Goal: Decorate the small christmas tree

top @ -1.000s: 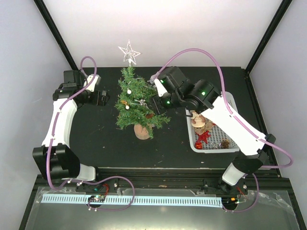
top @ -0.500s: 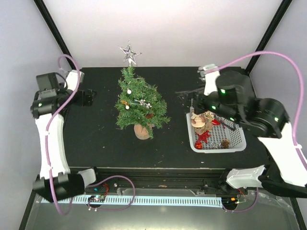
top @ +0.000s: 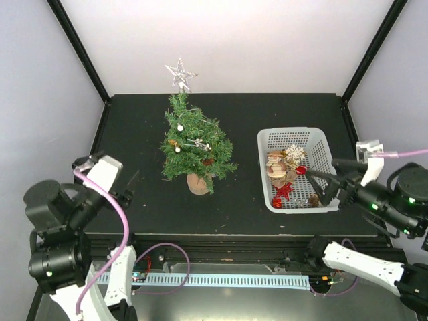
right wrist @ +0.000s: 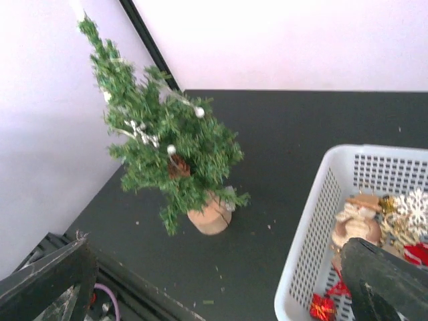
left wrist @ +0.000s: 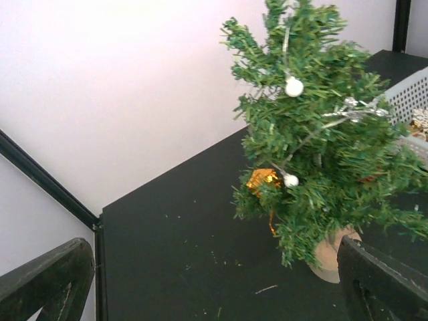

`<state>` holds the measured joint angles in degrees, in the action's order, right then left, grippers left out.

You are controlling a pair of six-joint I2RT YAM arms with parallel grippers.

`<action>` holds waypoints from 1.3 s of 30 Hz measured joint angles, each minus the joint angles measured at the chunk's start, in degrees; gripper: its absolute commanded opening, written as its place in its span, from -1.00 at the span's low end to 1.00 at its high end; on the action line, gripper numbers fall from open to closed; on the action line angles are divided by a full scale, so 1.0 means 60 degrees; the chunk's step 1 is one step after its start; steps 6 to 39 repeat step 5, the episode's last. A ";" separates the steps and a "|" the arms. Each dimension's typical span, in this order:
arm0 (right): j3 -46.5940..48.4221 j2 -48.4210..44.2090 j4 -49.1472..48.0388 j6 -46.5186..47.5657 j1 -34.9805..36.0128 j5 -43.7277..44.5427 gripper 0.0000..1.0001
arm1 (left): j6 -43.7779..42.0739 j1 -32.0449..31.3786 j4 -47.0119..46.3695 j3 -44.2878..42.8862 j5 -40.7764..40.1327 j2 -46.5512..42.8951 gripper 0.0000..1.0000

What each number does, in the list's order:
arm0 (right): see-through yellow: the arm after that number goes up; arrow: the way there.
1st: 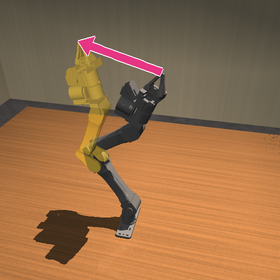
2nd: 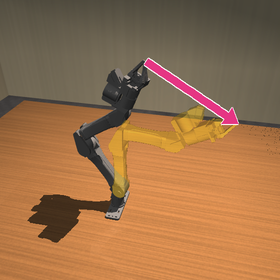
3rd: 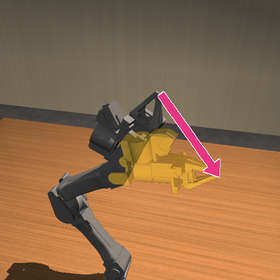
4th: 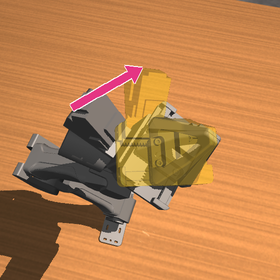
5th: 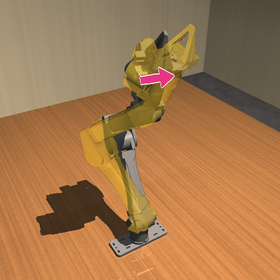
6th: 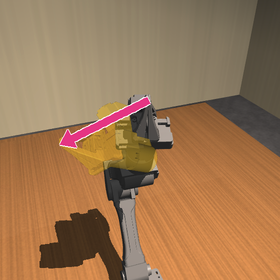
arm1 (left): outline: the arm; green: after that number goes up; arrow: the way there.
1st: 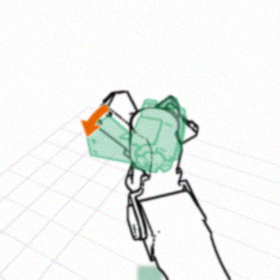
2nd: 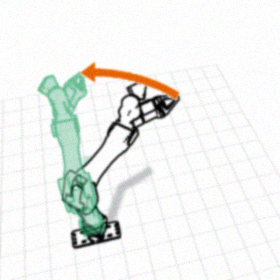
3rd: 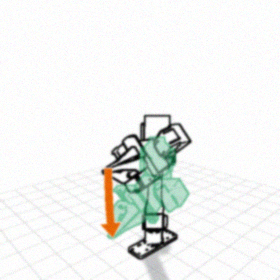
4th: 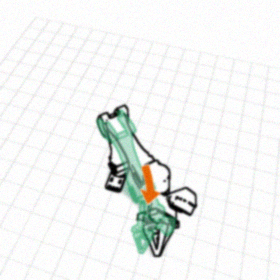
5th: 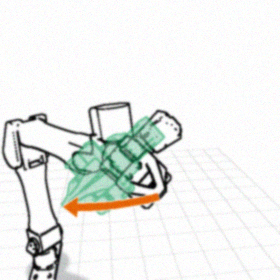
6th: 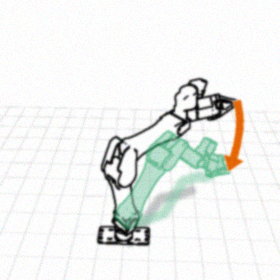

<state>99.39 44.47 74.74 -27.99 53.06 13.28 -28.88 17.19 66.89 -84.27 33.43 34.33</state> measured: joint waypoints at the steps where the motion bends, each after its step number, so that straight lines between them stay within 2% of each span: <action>1: -0.0364 -0.0401 0.0029 -0.0087 0.0000 -0.0022 1.00 | -0.0018 0.0000 0.0168 -0.0004 0.0026 -0.0200 0.98; 5: -0.1381 -0.1362 0.0051 -0.0335 0.0000 -0.0066 1.00 | -0.0047 0.0000 0.0729 -0.0011 0.0120 -0.0667 0.98; 39: -0.1381 -0.1362 0.0051 -0.0335 0.0000 -0.0066 1.00 | -0.0047 0.0000 0.0729 -0.0011 0.0120 -0.0667 0.98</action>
